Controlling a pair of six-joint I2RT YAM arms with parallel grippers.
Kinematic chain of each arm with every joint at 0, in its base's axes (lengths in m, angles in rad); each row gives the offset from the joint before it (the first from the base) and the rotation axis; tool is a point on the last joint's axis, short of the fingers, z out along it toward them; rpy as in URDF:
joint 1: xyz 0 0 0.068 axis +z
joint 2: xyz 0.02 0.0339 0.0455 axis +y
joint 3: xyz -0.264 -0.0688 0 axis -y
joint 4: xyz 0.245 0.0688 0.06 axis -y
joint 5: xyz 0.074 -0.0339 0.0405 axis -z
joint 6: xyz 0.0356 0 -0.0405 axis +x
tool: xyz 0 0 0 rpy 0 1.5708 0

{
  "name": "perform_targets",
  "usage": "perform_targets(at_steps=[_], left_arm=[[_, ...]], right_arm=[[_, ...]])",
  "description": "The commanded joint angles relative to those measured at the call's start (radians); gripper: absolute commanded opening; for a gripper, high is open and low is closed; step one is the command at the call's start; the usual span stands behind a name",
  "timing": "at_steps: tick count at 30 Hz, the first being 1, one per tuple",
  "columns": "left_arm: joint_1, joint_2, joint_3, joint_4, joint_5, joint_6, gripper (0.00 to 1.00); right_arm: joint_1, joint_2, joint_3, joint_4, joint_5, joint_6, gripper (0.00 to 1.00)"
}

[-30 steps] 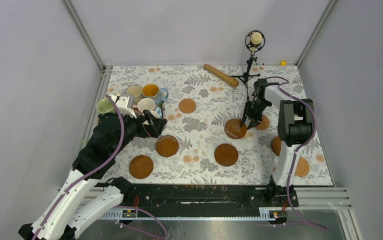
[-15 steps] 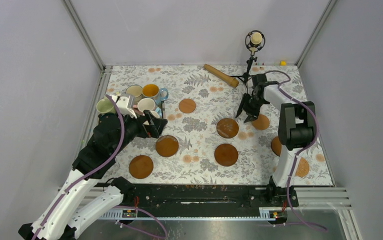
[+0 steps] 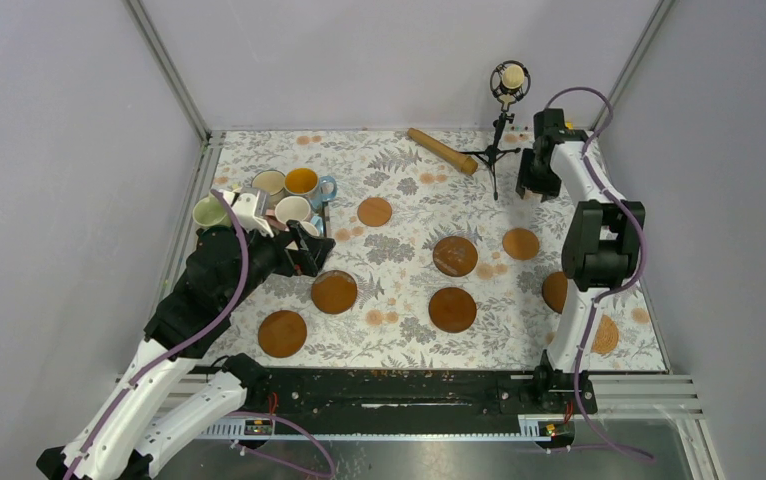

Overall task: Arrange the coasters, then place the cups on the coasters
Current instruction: Move the coaster to the center of the board.

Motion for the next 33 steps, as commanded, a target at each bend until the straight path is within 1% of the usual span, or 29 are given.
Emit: perform_targets(at_steps=[1, 3, 6, 9, 16, 27, 31, 33], left_arm=[[-0.007, 0.008, 0.011, 0.053, -0.002, 0.004, 0.99], [-0.007, 0.01, 0.011, 0.053, -0.003, 0.003, 0.99], [-0.007, 0.015, 0.011, 0.053, -0.001, 0.003, 0.99], [-0.007, 0.016, 0.011, 0.054, 0.0, 0.003, 0.99], [-0.007, 0.013, 0.012, 0.053, 0.0, 0.003, 0.99], [-0.008, 0.003, 0.011, 0.053, -0.002, 0.004, 0.99], [-0.01, 0.001, 0.013, 0.053, -0.002, 0.003, 0.99], [-0.011, 0.001, 0.013, 0.053, -0.001, 0.004, 0.99]], right_arm=[[-0.049, 0.08, 0.047, -0.109, 0.14, -0.078, 0.55], [-0.05, 0.101, 0.057, -0.129, 0.165, -0.09, 0.55], [-0.049, 0.116, 0.049, -0.135, 0.148, -0.098, 0.55], [-0.04, 0.131, 0.04, -0.144, 0.185, -0.108, 0.55], [0.018, 0.157, 0.033, -0.174, 0.262, -0.141, 0.55], [0.029, 0.195, 0.034, -0.185, 0.293, -0.161, 0.56], [0.055, 0.202, 0.03, -0.194, 0.344, -0.165, 0.56], [0.07, 0.212, 0.027, -0.205, 0.372, -0.195, 0.56]])
